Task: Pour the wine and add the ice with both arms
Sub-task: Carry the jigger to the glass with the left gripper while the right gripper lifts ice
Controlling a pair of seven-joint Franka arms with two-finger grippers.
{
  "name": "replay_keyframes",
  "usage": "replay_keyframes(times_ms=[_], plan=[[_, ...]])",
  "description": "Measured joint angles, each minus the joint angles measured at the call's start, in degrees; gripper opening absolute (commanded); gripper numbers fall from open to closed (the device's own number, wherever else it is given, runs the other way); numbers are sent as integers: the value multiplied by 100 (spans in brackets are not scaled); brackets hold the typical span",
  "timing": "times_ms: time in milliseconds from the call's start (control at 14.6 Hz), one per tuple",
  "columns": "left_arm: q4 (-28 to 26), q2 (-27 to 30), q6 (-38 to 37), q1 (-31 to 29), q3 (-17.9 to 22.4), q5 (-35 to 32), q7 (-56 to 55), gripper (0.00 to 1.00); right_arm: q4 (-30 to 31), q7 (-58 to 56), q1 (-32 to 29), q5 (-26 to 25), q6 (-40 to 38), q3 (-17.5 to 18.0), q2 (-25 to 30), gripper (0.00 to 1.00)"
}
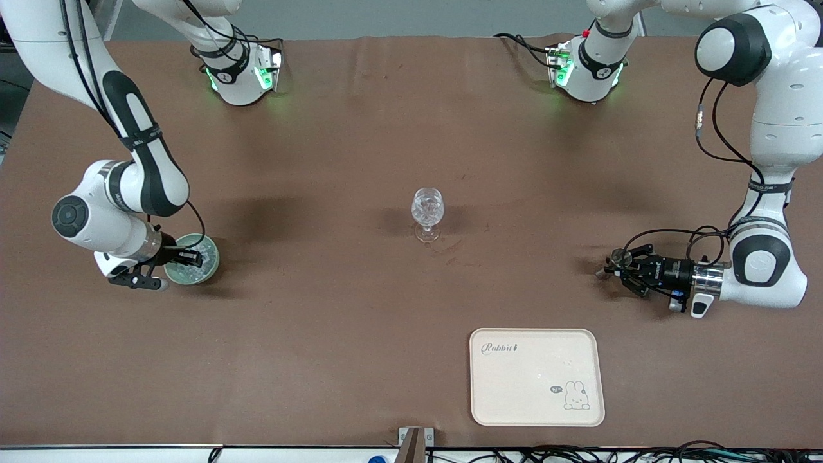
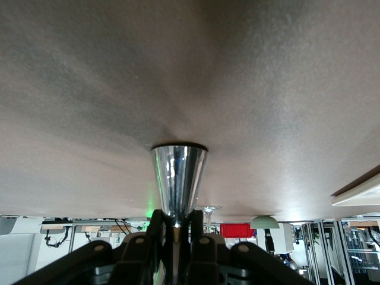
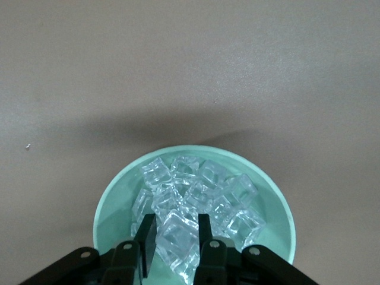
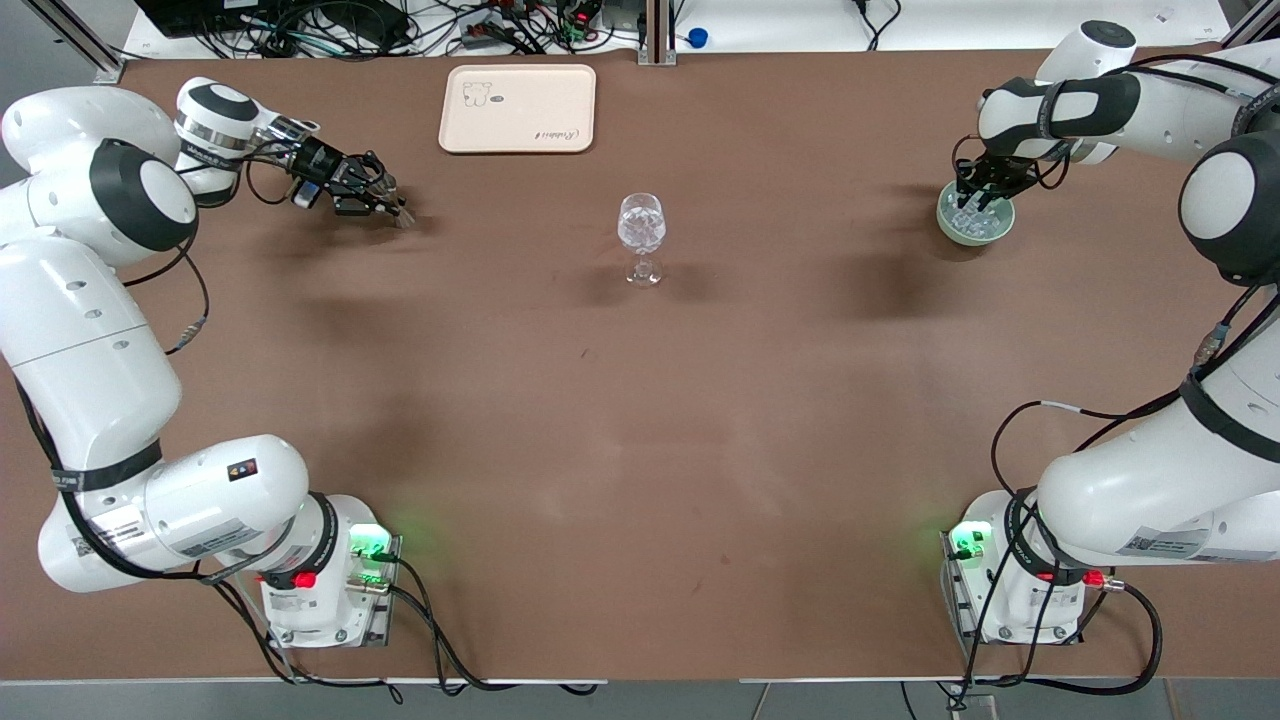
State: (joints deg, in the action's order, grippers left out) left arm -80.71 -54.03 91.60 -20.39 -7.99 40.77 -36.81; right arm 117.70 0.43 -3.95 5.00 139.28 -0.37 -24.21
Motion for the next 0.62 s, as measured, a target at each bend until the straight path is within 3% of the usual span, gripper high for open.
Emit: replay_keyframes(times_ms=[274, 615], plan=[[38, 1, -1, 17, -210, 8, -83, 0, -353, 46, -20, 13, -463, -4, 13, 6], [187, 180, 50, 65, -1092, 22, -1491, 0, -1782, 48, -139, 14, -2664, -14, 495, 7]])
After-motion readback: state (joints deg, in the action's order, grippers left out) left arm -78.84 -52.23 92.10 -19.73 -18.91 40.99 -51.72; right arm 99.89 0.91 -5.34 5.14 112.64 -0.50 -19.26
